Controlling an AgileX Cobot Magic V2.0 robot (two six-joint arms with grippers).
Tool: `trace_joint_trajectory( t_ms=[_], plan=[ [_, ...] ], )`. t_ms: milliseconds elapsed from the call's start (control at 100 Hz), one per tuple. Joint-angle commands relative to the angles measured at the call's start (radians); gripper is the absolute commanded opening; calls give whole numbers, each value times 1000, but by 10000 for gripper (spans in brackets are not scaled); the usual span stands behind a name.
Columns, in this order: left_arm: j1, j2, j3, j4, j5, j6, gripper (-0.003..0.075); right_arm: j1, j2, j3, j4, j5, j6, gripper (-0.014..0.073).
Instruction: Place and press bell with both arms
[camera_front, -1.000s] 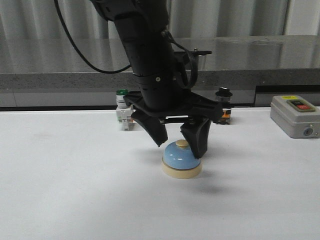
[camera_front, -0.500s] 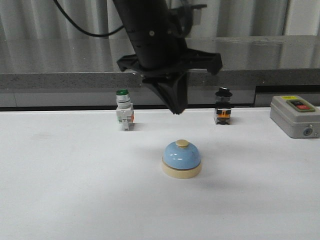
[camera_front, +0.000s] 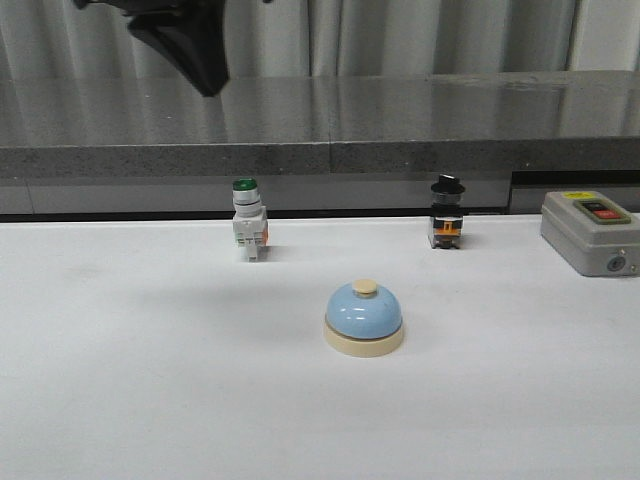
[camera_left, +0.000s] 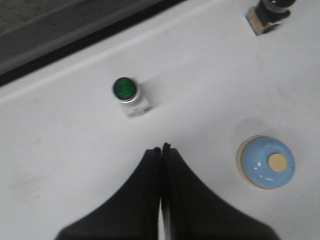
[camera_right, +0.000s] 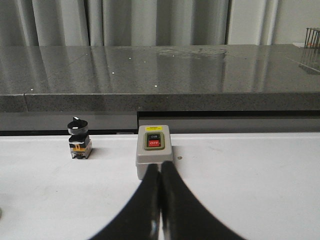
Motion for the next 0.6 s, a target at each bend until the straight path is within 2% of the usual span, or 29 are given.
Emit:
trace_joint_trajectory(
  t_ms=[0, 590],
  plan=[
    [48, -117, 33, 4, -68, -16, -20, -1, -17, -14, -12, -80, -2, -60],
    [375, -553, 526, -2, -197, -37, -20, -1, -17, -14, -12, -80, -2, -60]
  ],
)
